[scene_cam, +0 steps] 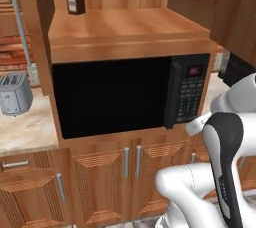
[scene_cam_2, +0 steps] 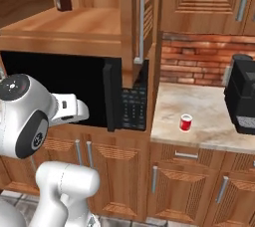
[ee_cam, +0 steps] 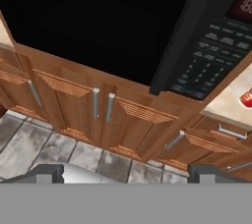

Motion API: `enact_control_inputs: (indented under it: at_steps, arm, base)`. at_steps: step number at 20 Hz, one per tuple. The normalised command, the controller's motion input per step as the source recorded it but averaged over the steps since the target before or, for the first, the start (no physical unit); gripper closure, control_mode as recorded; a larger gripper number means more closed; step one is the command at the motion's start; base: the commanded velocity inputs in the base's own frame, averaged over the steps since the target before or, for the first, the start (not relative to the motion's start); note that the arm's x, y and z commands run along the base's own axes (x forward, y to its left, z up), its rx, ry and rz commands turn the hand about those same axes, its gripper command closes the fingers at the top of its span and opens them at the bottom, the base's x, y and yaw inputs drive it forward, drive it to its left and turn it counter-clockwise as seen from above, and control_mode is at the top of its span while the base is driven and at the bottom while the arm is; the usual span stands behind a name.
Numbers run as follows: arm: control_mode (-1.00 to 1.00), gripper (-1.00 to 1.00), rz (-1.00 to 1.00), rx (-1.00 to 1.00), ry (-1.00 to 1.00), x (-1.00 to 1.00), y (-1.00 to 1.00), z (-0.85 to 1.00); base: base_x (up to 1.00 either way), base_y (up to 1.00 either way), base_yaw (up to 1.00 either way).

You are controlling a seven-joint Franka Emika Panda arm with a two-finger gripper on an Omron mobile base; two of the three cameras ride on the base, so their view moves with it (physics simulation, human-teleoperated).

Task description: Pick the canned food and honey bottle from the counter and place them in the cabinets closest to them.

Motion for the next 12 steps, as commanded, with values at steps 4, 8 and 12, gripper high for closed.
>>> enact_control_inputs:
  at_steps: [4,8,12]
  arm:
    - [1.00,-1.00,0.00,0.00,0.00,0.00,0.00,0.00]
    - [1.00,-1.00,0.00,0.00,0.00,0.00,0.00,0.00]
    - [1.00,-1.00,0.00,0.00,0.00,0.00,0.00,0.00]
  base:
    - [-0.21,-0.58,-0.05]
    - [-0.17,-0.66,-0.04]
    - [-0.09,-0.70,-0.04]
